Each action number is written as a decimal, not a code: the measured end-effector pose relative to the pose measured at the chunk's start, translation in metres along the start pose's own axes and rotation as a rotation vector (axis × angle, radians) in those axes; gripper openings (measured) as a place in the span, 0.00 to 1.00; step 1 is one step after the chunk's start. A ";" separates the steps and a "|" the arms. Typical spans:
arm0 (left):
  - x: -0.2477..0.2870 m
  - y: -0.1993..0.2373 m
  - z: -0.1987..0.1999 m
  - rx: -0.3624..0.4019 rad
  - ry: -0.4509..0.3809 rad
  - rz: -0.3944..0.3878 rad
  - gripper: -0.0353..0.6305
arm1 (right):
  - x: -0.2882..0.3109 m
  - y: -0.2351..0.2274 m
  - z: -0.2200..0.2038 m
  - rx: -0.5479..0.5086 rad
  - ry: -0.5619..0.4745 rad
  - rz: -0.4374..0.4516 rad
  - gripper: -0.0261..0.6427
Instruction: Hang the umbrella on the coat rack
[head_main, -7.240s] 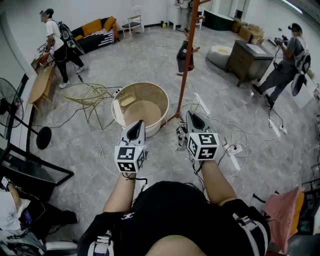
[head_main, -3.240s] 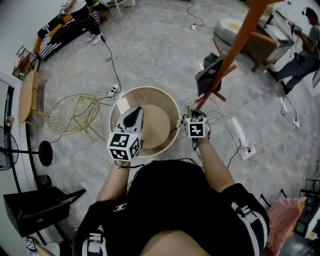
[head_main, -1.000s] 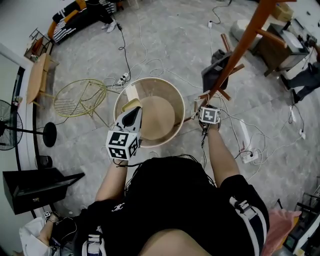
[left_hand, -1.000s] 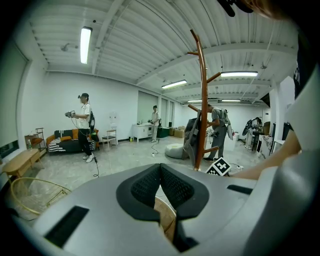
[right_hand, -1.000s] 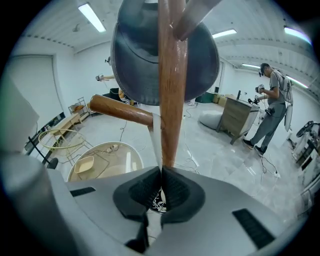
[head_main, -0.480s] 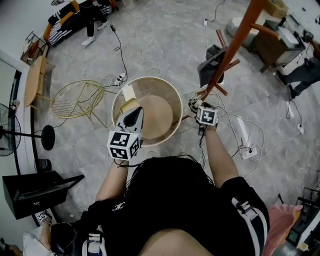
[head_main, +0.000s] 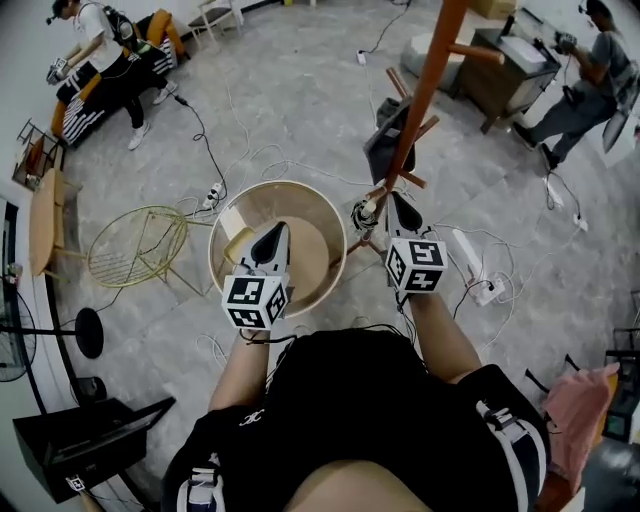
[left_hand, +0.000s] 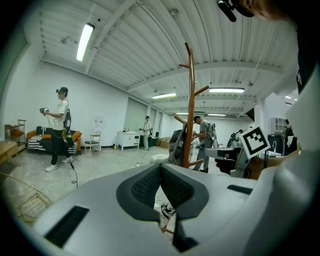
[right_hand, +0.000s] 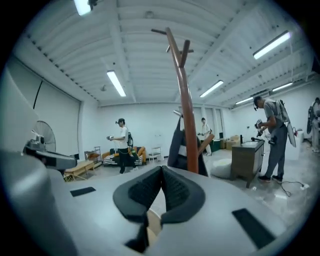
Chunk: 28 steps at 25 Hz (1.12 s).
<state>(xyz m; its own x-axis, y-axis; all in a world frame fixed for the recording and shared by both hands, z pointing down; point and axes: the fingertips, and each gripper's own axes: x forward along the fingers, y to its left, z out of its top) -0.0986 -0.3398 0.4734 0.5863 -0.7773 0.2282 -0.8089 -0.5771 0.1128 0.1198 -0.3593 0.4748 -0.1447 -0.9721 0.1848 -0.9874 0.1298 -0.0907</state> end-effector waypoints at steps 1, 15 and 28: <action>0.001 -0.001 0.003 0.001 -0.008 -0.008 0.08 | -0.009 0.003 0.010 -0.008 -0.019 -0.012 0.06; 0.018 -0.023 0.014 0.058 0.005 -0.134 0.08 | -0.057 0.012 0.020 -0.012 -0.040 -0.134 0.06; 0.023 -0.026 0.022 0.099 -0.011 -0.196 0.08 | -0.060 0.016 0.014 0.005 -0.043 -0.176 0.06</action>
